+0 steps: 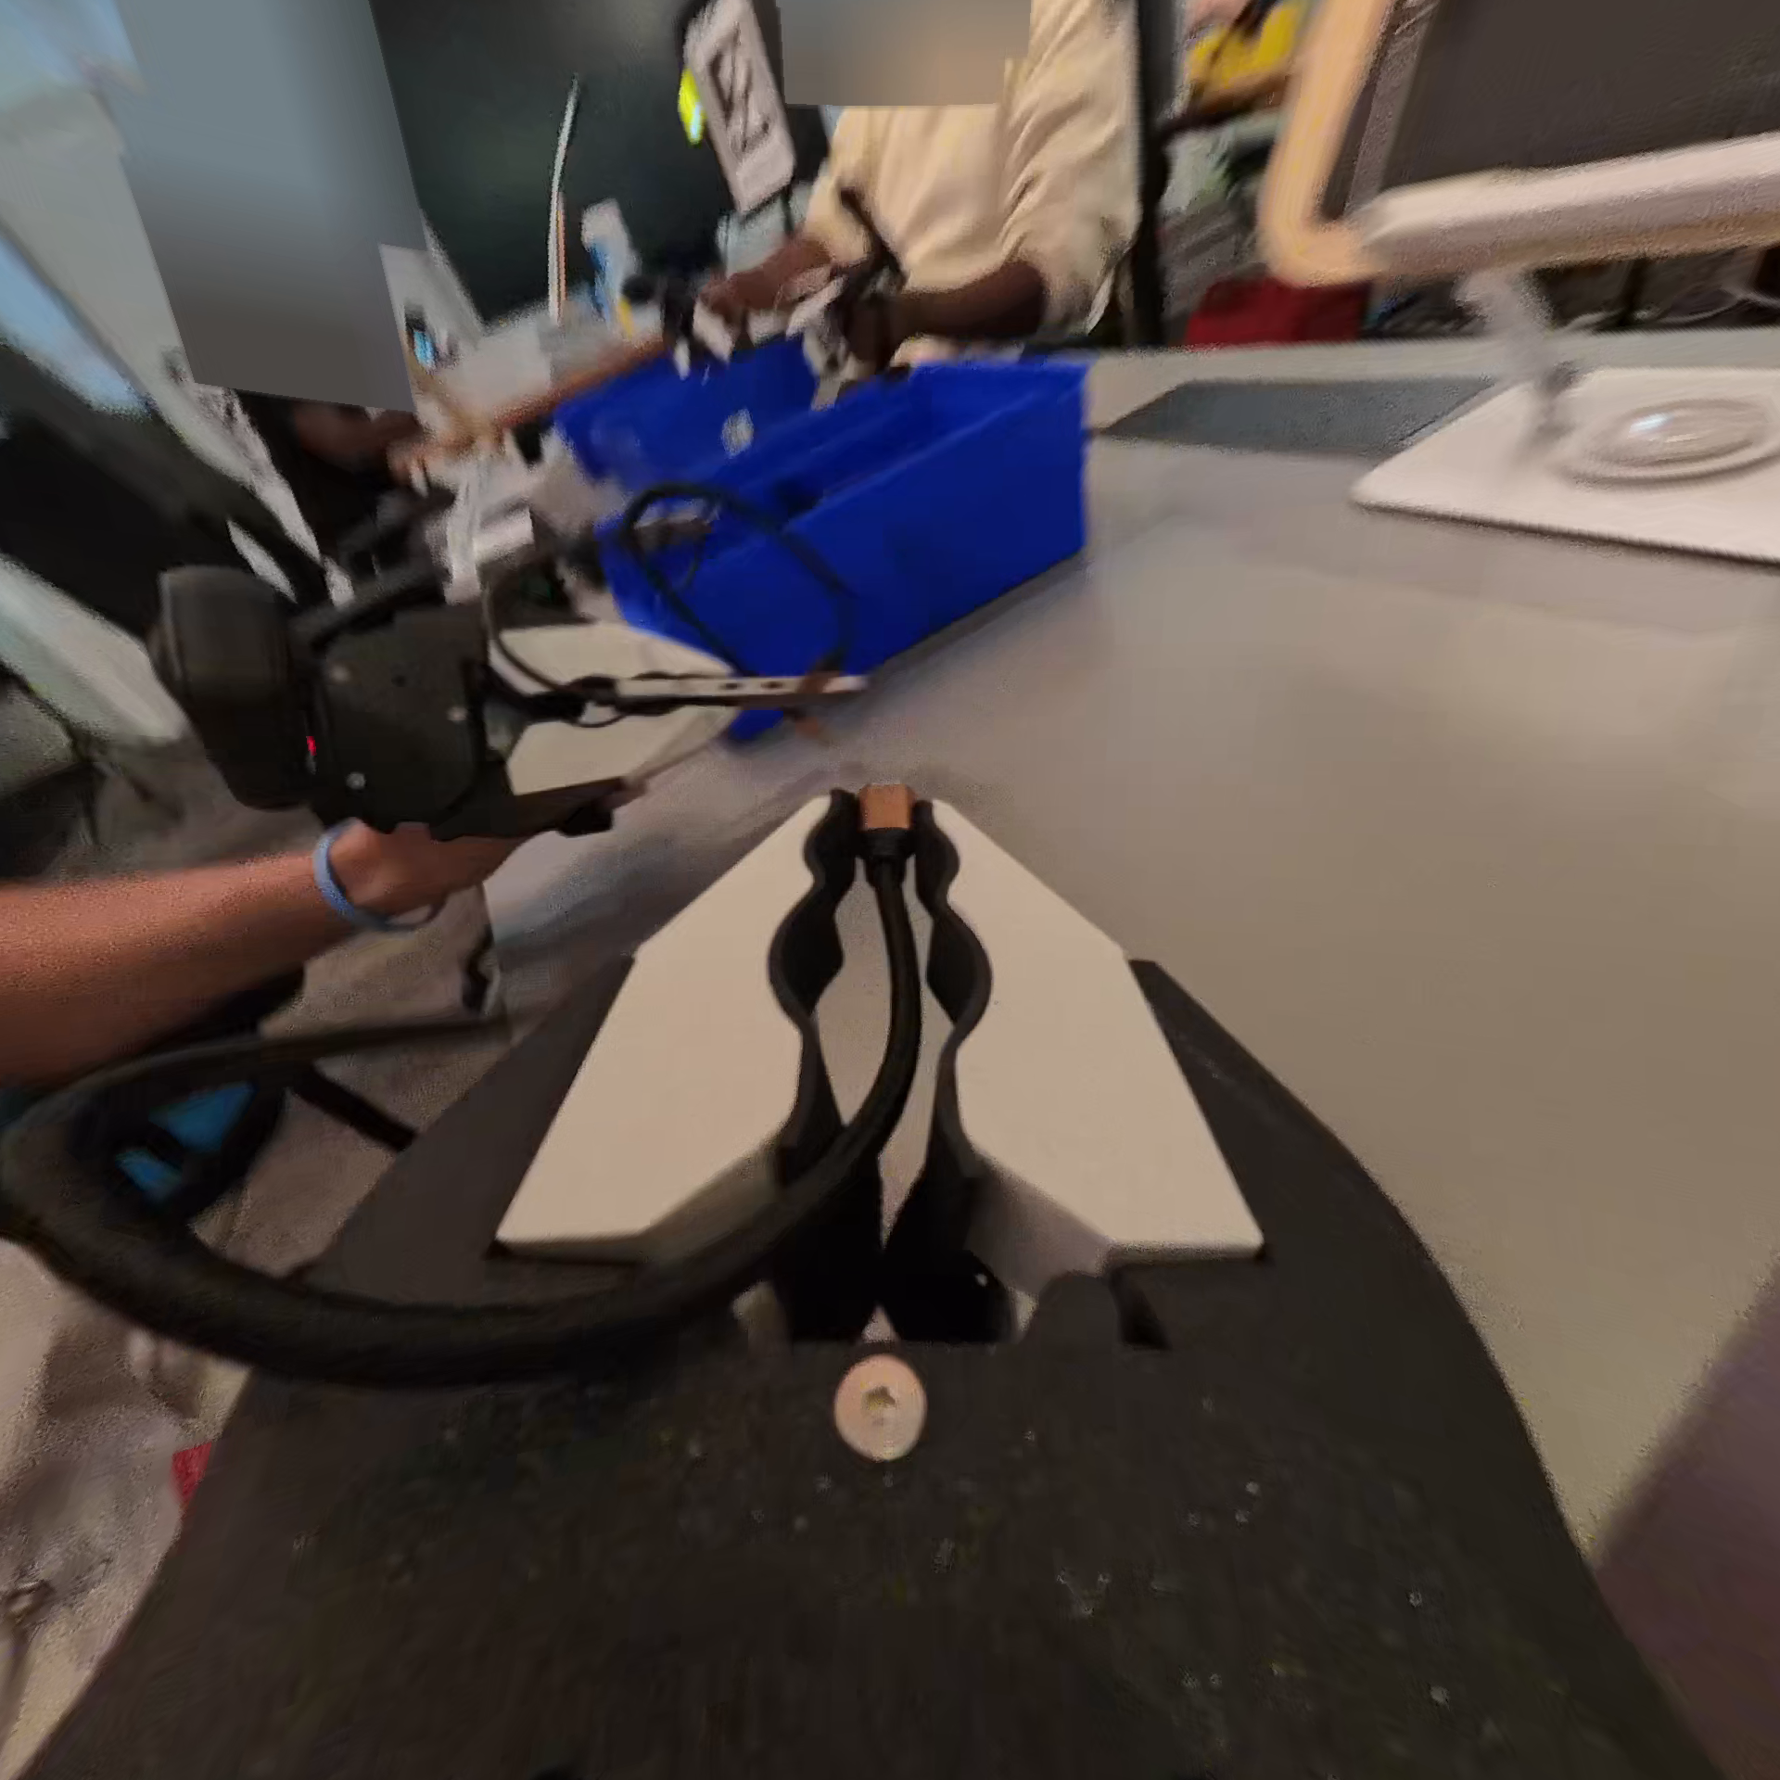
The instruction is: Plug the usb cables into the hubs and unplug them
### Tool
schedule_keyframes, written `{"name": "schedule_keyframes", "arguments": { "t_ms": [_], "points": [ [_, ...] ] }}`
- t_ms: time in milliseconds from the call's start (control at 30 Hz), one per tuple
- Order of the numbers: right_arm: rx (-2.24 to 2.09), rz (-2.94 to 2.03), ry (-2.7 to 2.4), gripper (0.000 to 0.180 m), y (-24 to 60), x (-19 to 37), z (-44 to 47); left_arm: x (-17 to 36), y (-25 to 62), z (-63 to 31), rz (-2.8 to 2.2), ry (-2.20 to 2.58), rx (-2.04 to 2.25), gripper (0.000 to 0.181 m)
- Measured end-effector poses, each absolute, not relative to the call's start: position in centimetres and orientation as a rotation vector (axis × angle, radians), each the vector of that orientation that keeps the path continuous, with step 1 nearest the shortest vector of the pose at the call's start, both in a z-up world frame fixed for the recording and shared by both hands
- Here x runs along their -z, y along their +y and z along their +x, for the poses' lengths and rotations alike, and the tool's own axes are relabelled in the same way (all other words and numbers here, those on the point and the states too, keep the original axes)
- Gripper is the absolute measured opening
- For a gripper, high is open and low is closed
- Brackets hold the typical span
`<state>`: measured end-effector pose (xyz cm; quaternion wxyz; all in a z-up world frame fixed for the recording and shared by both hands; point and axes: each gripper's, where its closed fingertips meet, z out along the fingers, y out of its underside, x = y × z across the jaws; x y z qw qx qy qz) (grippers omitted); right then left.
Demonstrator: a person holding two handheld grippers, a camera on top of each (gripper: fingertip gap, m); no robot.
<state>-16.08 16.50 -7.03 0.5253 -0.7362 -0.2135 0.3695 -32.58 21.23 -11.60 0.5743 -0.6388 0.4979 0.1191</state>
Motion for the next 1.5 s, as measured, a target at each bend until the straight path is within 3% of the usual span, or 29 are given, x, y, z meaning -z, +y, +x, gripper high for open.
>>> {"name": "schedule_keyframes", "arguments": {
  "t_ms": [167,300,500,633,767,933,1000,1267,1500],
  "points": [
    [-0.847,-1.883,-0.530,0.011,17.8,8.1,-12.8,10.8,18.5,-28.9,-1.407,1.254,-0.150,0.010],
    [-0.450,-2.035,-0.767,0.011,18.5,6.9,-10.0,10.9,16.0,-26.5,-1.313,1.346,-0.029,0.009],
    [0.154,-2.274,-0.805,0.011,21.6,2.2,1.5,11.2,14.5,-25.3,-1.315,1.372,0.021,0.010],
    [0.450,-2.490,-0.798,0.011,23.3,2.6,8.8,11.8,14.9,-25.8,-1.357,1.378,0.047,0.010],
    [0.650,-2.813,-0.863,0.011,21.9,6.8,14.3,12.2,15.5,-26.5,-1.419,1.352,0.110,0.009],
    [0.562,-3.104,-1.113,0.012,19.6,15.0,14.9,11.7,15.7,-26.7,-1.447,1.318,0.163,0.009],
    [0.481,-3.133,-1.130,0.020,19.5,16.7,14.6,11.9,15.6,-26.7,-1.445,1.327,0.160,0.010],
    [0.332,-2.992,-1.099,0.031,20.1,17.1,13.8,12.2,15.0,-26.3,-1.430,1.366,0.153,0.010],
    [-0.199,-2.656,-0.739,0.085,21.9,15.2,8.0,12.7,14.6,-26.1,-1.435,1.403,0.158,0.010]
  ]
}}
